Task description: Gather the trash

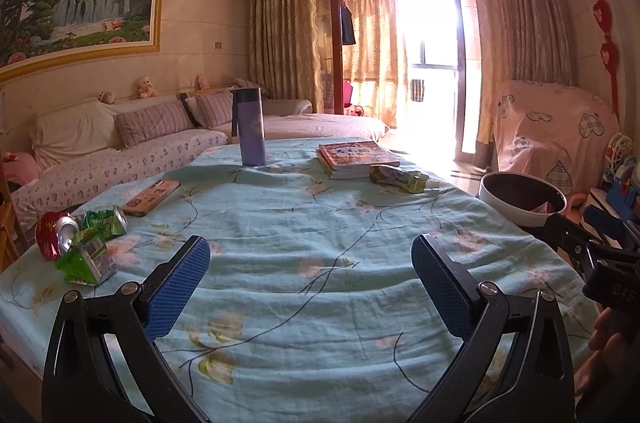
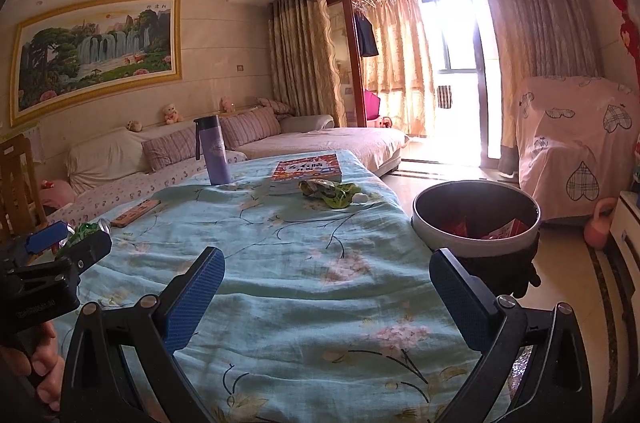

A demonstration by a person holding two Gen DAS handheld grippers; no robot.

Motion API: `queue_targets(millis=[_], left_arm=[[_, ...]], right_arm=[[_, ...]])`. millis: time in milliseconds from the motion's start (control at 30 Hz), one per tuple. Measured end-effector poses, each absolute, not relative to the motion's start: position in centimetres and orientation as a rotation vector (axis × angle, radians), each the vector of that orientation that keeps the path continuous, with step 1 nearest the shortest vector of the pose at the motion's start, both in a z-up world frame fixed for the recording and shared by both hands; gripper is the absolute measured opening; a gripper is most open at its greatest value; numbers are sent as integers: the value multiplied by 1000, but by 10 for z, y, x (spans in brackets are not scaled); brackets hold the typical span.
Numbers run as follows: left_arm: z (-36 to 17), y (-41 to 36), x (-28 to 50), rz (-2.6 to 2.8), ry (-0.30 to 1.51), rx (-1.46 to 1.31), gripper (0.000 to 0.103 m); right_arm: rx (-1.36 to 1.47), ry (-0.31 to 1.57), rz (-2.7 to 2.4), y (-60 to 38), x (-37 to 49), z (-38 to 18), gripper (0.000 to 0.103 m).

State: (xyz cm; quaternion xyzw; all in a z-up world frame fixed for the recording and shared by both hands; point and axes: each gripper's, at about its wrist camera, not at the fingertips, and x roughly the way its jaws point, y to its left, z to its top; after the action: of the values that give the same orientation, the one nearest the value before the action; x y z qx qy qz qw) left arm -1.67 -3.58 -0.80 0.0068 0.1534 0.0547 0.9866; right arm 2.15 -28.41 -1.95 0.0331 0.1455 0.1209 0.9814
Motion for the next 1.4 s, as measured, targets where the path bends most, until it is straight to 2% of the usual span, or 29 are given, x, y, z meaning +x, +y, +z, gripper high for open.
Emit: queue_targets(millis=[1400], left_arm=[[-15,-35,-15,103,324,5,103]], right_arm=[[65,332,269,-275,19,-23,103]])
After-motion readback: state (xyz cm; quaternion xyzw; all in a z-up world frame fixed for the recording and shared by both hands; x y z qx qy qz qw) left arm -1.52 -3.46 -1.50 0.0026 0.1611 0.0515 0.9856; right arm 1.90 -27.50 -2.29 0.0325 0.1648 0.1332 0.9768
